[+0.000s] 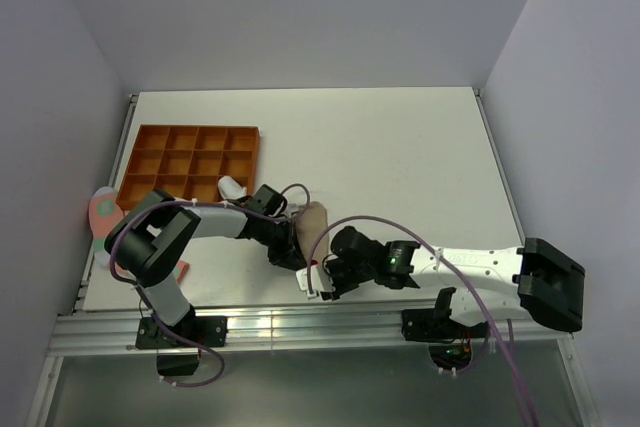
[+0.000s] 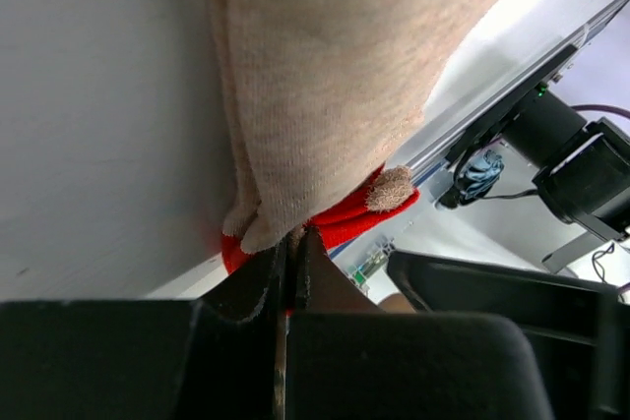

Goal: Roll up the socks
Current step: Roll the sock at the center of the board.

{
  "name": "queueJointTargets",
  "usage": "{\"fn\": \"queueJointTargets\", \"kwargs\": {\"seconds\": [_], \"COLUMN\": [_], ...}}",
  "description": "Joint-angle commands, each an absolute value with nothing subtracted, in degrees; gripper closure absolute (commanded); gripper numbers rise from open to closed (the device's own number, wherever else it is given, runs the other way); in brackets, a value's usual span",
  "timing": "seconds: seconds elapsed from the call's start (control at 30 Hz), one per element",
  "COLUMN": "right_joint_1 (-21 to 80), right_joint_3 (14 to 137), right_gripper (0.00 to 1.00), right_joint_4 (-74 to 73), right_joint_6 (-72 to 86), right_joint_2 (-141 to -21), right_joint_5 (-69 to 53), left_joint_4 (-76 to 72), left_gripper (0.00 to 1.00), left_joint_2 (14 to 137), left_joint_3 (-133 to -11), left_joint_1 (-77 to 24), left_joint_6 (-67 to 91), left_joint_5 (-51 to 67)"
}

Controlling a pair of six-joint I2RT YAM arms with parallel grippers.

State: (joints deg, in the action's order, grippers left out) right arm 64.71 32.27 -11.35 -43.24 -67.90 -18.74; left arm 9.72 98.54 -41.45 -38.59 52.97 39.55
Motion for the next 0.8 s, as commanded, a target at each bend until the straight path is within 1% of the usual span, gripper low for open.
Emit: {"fn": "queueJointTargets", "kwargs": {"seconds": [0.0,0.27,0.4,0.47,0.77], "right_joint_1": [67.8,70.9,71.2,71.3,71.8], "right_joint_3": [30.7,30.3,30.3,30.6,31.3], "right_gripper": [0.62,0.64,0.61,0.59,0.59], "right_joint_4": [-3.4,3.9,6.2,6.2,4.5], "right_joint_6": [-44.6,-44.8,-45.2,-45.3,-43.9], "right_joint_2": [-70.0,-75.1,-76.5,-77.2,-78.2], "right_joint_5": [-12.7,-5.6,-3.9,-3.9,-4.7], "left_joint_4": [16.9,17.7,18.3,18.5,20.3], "left_gripper": [1.00,1.00,1.00,1.00,1.00], "left_joint_2": [100.8,102.6,103.1,103.1,103.0], "left_joint_3": [-41.8,-42.5,-42.6,-42.7,-44.0], "left_joint_1": [-37.9,-37.1,-37.1,-37.1,-36.6], "left_joint_6": [47.8,45.9,45.1,44.8,43.8], "left_joint_5": [35.9,36.5,36.3,36.4,35.9]}}
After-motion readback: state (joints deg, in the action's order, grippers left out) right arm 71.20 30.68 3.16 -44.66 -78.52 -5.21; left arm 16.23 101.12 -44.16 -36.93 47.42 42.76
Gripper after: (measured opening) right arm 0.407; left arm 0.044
